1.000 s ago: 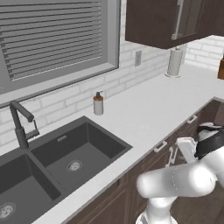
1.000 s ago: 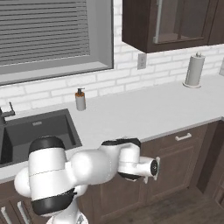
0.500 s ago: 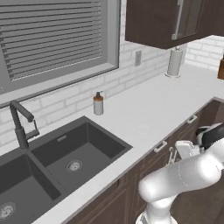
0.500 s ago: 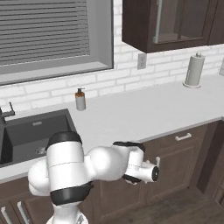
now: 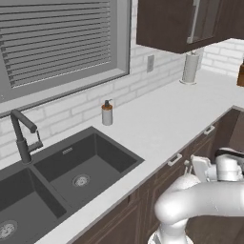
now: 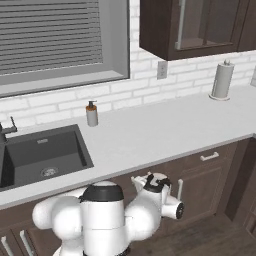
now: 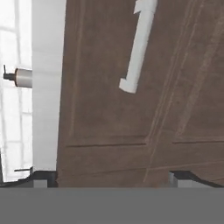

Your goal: Take a straw from the drawer in front and place it inside the glass cup on the dining counter.

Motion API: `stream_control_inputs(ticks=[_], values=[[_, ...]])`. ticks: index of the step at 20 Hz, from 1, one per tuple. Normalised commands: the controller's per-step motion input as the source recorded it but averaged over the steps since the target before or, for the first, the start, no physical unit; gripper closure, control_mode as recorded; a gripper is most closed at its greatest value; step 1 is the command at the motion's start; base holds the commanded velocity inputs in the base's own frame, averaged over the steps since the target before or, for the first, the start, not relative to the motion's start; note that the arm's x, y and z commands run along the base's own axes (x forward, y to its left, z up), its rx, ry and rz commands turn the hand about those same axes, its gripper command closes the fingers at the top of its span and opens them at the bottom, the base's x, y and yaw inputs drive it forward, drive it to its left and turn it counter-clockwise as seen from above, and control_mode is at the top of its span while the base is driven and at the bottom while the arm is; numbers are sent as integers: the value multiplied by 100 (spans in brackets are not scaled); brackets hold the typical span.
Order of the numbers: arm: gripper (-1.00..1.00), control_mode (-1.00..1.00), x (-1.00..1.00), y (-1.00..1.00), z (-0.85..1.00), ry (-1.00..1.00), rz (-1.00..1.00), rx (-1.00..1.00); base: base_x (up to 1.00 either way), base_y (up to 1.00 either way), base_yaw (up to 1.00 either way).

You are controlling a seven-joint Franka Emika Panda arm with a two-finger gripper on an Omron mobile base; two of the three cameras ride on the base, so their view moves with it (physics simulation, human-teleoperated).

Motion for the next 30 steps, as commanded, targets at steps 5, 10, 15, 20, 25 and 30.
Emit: stream_control_inputs(ticks=[5,10,15,20,25,30], values=[[-100,-100,43,0,-27,0,-7,8,0,0,0],[-100,-100,41,0,-22,0,-7,1,0,0,0],[-100,-100,32,0,-8,1,-9,0,0,0,0],[-100,-100,1,0,0,0,-4,6,0,0,0],[-100,-100,22,0,-9,2,-4,1,0,0,0],[-100,-100,39,0,-17,2,-3,1,0,0,0]])
